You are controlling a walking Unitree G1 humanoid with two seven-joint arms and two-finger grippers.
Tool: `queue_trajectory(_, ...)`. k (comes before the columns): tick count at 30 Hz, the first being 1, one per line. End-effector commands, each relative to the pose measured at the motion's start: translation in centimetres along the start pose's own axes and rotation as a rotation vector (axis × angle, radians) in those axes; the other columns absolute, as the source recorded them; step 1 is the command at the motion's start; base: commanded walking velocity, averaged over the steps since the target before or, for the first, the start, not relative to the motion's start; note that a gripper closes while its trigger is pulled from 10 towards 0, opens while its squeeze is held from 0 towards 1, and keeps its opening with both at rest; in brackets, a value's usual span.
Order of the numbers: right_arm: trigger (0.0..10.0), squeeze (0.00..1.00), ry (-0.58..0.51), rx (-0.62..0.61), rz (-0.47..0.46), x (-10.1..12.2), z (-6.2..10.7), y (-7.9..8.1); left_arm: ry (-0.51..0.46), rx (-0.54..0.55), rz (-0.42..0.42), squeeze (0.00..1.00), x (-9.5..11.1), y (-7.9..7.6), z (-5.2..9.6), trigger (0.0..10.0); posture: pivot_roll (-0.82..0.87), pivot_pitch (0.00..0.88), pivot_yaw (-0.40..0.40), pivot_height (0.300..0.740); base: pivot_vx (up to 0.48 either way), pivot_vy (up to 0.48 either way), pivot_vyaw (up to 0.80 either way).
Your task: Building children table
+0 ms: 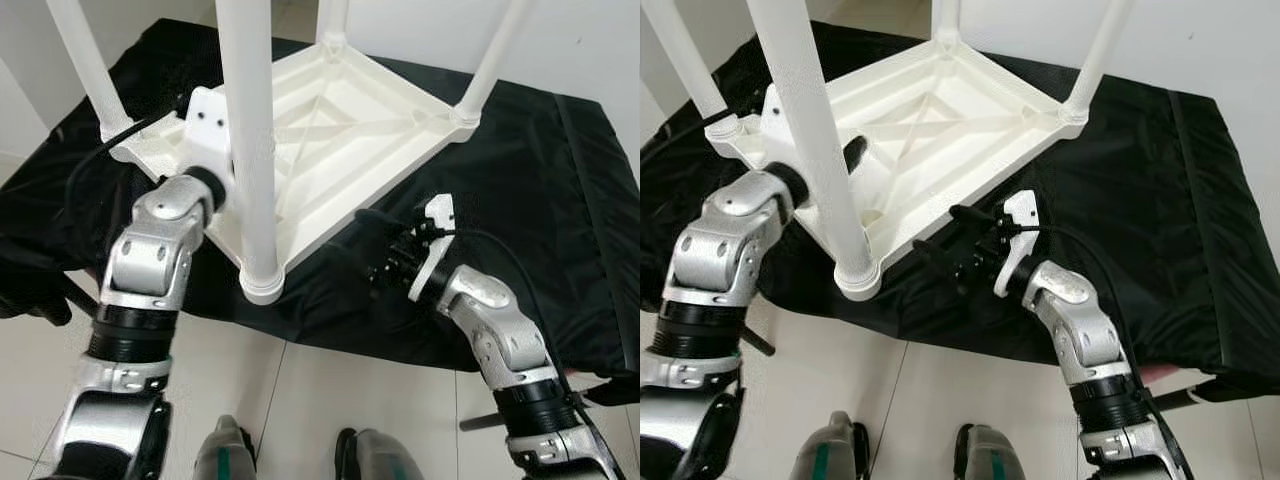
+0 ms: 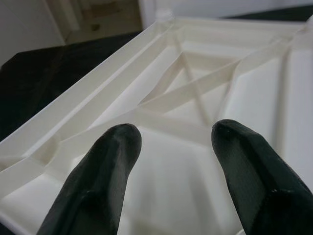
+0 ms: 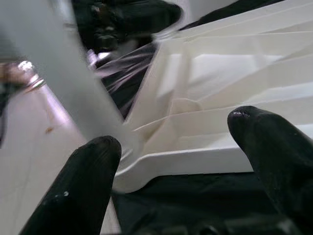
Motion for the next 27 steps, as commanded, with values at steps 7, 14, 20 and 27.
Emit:
queue_trajectory(7, 10.0, 0.0, -0.013, 0.32, 0.078, 1.9, -1.1, 1.4, 0.099, 0.049, -0.071, 0.0, -2.0, 2.5, 0.4, 10.0, 0.02, 0.106, -0.057, 0.74, 0.0, 0.0, 0.0)
queue_trajectory(14, 10.0, 0.0, -0.038, 0.43, 0.092, 2.6, -2.5, 1.7, 0.108, 0.093, -0.077, 0.0, -1.8, 3.9, 0.9, 10.0, 0.03, 0.108, -0.053, 0.74, 0.0, 0.0, 0.0)
queue_trajectory(20, 10.0, 0.0, -0.062, 0.491, 0.077, 2.5, -4.3, 2.7, 0.118, 0.13, -0.085, 0.0, -1.9, 5.0, 1.3, 10.0, 0.04, 0.109, -0.052, 0.74, 0.0, 0.0, 0.0)
queue_trajectory(27, 10.0, 0.0, -0.098, 0.531, 0.049, 2.4, -6.1, 3.8, 0.12, 0.142, -0.086, 0.0, -1.9, 5.3, 1.5, 10.0, 0.05, 0.11, -0.054, 0.74, 0.0, 0.0, 0.0)
Point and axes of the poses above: a point about 5 cm out from each wrist's last joint towards the gripper, its own z axis pointing back from the gripper into the wrist, its own x axis along the axis of the wrist's last joint, y = z × x, the point moved 2 cm from there along -z, pointing out of the wrist towards the gripper, and after that the axes turned 11 degrees about z, right-handed, at the moved point
